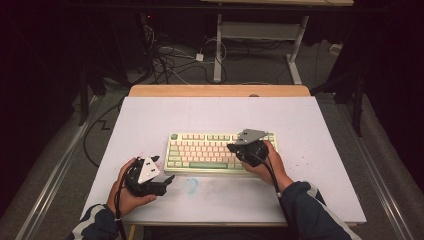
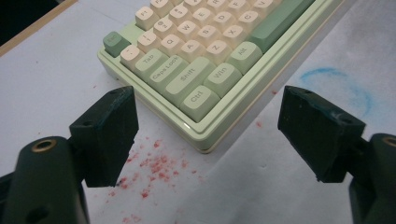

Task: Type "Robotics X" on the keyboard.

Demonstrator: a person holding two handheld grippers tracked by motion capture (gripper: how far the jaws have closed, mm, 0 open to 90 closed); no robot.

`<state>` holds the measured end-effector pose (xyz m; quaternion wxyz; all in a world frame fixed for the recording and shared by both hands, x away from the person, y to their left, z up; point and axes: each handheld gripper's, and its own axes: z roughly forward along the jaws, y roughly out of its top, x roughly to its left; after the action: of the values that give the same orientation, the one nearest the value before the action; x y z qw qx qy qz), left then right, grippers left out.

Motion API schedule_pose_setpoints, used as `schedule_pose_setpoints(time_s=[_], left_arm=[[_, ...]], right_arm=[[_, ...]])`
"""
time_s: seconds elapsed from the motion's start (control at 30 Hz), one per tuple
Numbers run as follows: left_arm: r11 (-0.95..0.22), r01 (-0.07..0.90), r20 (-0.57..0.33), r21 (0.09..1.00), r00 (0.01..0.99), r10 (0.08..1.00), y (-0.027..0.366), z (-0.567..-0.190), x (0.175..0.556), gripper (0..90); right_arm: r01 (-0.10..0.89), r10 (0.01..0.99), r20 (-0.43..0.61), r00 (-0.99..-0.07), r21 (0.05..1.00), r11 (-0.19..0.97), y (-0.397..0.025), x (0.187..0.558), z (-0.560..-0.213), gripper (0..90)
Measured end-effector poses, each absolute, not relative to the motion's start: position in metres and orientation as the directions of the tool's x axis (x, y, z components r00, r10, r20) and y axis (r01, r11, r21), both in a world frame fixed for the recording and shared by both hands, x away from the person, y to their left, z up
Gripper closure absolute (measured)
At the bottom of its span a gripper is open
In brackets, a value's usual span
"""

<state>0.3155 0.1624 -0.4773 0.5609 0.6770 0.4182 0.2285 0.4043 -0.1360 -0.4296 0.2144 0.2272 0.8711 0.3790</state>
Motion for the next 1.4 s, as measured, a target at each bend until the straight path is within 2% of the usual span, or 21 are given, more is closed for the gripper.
schedule_pose_setpoints(time_s=[1.4], left_arm=[[-0.033,0.327,-0.160,0.944,0.546,0.823,0.161,-0.480,0.316,19.2]], right_arm=[[0.254,0.543,-0.198,-0.816,0.721,0.645,-0.104,0.421,-0.444,90.0]])
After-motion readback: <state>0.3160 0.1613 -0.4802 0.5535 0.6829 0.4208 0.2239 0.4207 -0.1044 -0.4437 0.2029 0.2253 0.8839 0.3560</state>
